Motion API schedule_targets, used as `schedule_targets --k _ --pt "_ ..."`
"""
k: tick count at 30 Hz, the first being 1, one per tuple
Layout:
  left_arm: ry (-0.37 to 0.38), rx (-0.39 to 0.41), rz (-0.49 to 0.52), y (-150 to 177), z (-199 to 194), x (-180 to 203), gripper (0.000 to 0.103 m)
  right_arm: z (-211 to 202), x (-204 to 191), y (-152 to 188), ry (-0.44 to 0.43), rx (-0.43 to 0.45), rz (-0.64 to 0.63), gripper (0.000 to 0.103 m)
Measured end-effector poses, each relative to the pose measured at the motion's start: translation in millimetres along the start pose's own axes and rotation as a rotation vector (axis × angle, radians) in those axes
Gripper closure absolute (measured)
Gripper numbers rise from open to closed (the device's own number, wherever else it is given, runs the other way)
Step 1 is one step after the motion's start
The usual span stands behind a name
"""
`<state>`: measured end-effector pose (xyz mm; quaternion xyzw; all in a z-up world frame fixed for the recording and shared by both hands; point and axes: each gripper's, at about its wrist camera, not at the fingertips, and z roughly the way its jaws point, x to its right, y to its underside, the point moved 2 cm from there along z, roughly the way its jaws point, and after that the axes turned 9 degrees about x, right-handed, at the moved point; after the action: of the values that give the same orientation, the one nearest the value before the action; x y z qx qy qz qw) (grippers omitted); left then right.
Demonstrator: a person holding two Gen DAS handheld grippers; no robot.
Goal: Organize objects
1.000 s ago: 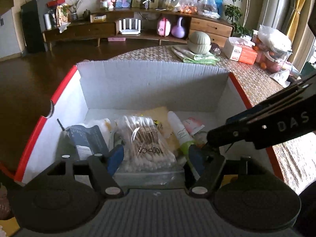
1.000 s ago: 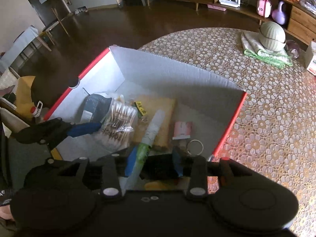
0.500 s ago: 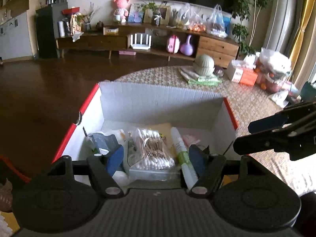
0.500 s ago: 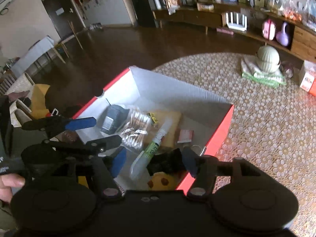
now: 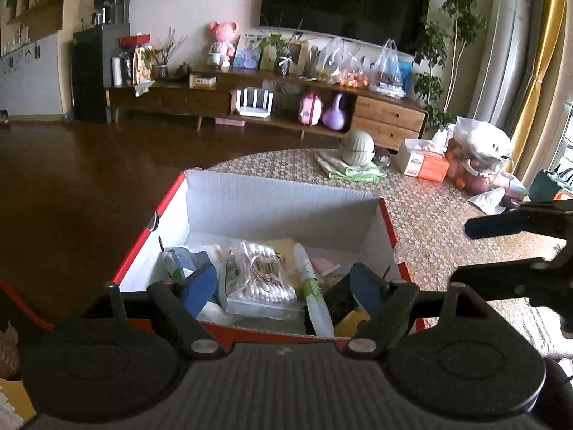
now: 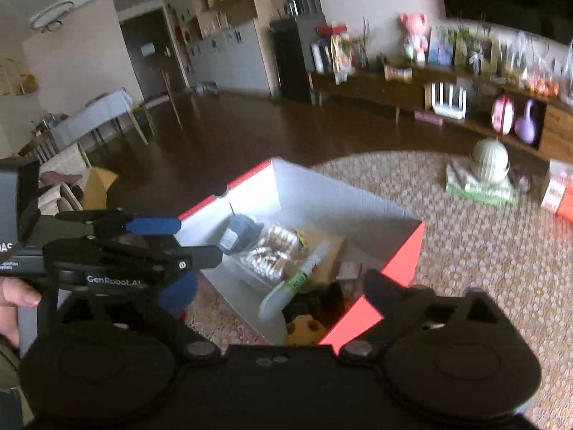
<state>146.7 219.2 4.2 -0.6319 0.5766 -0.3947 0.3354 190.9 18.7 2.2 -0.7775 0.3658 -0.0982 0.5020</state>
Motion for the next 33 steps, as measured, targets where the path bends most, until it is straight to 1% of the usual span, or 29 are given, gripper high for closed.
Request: schedule_targets --k 1,6,7,8,11,14,17,24,27,29,33 --pt "-0.005 0.004 -0.002 1 -2 0 0.017 -4 -2 1 -0.003 0.016 -0.012 0.0" --pt "-0.017 0.009 -0.029 8 -10 3 0.015 -17 -3 9 0.001 0.055 -0.022 0.0" --pt "-0.018 0.009 -0.028 10 -11 4 0.009 -20 -2 12 0.006 0.06 -0.021 0.0" --pt "-0.02 0.01 -0.027 11 -12 5 0.0 -23 -1 14 0.014 0.064 -0.022 0.0" --pt "-0.014 0.015 -0.045 17 -16 7 0.0 -32 1 20 0.031 0.086 -0.033 0.0" --pt "-0.022 0.02 -0.051 22 -21 11 0.0 -39 5 24 0.05 0.106 -0.032 0.0" --pt "-0.037 0.033 -0.043 26 -27 20 0.0 -49 6 27 0.049 0.129 -0.037 0.0" --pt "-0.075 0.089 -0.027 31 -46 40 0.0 -63 -3 40 0.048 0.154 -0.1 0.0" --pt "-0.107 0.107 -0.013 30 -53 47 0.0 -68 -8 45 0.048 0.167 -0.127 0.0" --pt "-0.091 0.119 -0.013 28 -58 50 0.0 -70 -10 47 0.048 0.174 -0.134 0.0" --pt "-0.104 0.139 -0.004 24 -65 57 0.0 -75 -8 49 0.046 0.186 -0.12 0.0"
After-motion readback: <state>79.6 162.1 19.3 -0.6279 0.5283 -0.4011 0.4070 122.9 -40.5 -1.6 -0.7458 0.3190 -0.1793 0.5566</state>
